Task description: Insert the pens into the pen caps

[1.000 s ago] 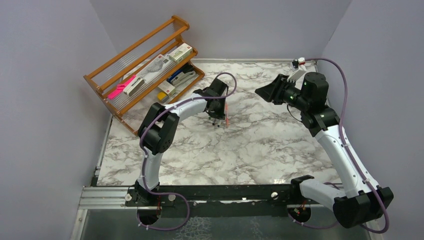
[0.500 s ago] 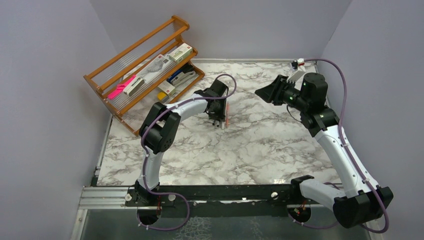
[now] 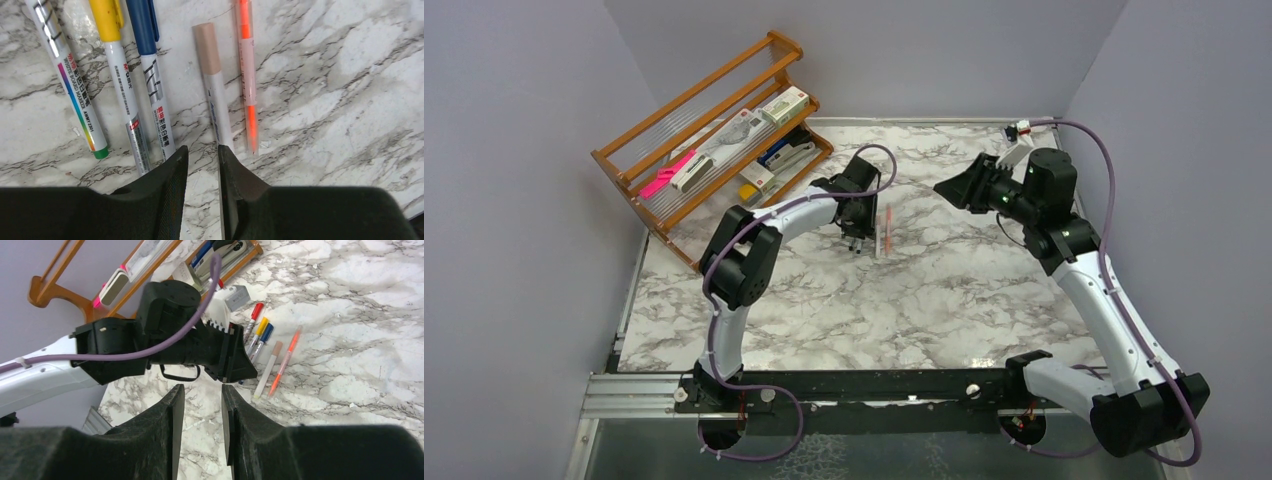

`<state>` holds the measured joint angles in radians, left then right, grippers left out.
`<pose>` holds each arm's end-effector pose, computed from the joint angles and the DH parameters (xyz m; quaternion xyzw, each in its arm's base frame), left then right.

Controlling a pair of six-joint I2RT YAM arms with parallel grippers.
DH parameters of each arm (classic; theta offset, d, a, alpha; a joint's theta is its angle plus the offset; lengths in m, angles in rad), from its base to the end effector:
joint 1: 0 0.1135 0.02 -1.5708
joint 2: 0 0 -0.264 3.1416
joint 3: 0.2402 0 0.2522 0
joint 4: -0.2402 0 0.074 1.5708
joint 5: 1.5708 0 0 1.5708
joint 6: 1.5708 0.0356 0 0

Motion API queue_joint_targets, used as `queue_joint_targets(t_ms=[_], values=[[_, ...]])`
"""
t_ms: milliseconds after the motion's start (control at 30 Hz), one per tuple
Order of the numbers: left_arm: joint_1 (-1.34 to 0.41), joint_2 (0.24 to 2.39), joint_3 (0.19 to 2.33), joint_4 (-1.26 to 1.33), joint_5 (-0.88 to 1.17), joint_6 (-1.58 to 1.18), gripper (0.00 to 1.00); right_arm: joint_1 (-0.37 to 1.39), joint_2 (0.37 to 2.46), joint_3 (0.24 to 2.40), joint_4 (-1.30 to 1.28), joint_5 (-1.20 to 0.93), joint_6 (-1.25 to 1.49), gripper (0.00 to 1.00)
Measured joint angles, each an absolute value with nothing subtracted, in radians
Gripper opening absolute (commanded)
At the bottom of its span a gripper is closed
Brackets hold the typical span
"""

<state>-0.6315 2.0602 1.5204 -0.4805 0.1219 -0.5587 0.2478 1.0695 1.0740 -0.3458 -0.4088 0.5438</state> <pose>0.3544 -0.2646 0.1789 0.0515 0.9593 -0.2006 0.1918 0.2276 0.0722 0.3704 0.0022 0.8084 0.3707 0.4572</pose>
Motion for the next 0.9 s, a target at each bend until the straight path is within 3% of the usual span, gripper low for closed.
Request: queue_joint_targets(t_ms=[100, 200, 333, 467, 533, 600, 700, 833, 900], values=[[-0.632, 2.028, 1.531, -0.479, 0.121, -0.551, 0.31, 0.248, 1.069, 1.061, -0.347, -0.408, 0.544, 0.26], [-0.632, 1.970, 1.545, -0.456, 0.118, -0.542, 0.36, 0.248, 1.074, 1.047, -0.368, -0.401, 0.543, 0.02], [-0.632, 1.848, 1.540, -0.367, 0.115, -0.526, 0.44, 0.248, 1.100, 1.036, -0.403, -0.392, 0.533, 0.03], [-0.632, 1.694, 1.458, -0.234, 0.103, -0.525, 0.53, 0.248, 1.123, 1.023, -0.429, -0.389, 0.520, 0.29], [-0.630, 1.622, 1.419, -0.190, 0.096, -0.527, 0.62, 0.248, 1.127, 1.023, -0.438, -0.383, 0.512, 0.42], [-0.627, 1.582, 1.402, -0.160, 0.088, -0.529, 0.74, 0.248, 1.127, 1.024, -0.442, -0.376, 0.507, 0.52], [-0.621, 1.545, 1.387, -0.126, 0.068, -0.536, 0.81, 0.248, 1.128, 1.024, -0.445, -0.358, 0.503, 0.65], [-0.616, 1.509, 1.329, -0.092, 0.047, -0.535, 0.93, 0.248, 1.127, 1.024, -0.448, -0.336, 0.503, 0.94], [-0.615, 1.501, 1.309, -0.090, 0.036, -0.535, 0.94, 0.248, 1.122, 1.024, -0.447, -0.325, 0.503, 0.97]])
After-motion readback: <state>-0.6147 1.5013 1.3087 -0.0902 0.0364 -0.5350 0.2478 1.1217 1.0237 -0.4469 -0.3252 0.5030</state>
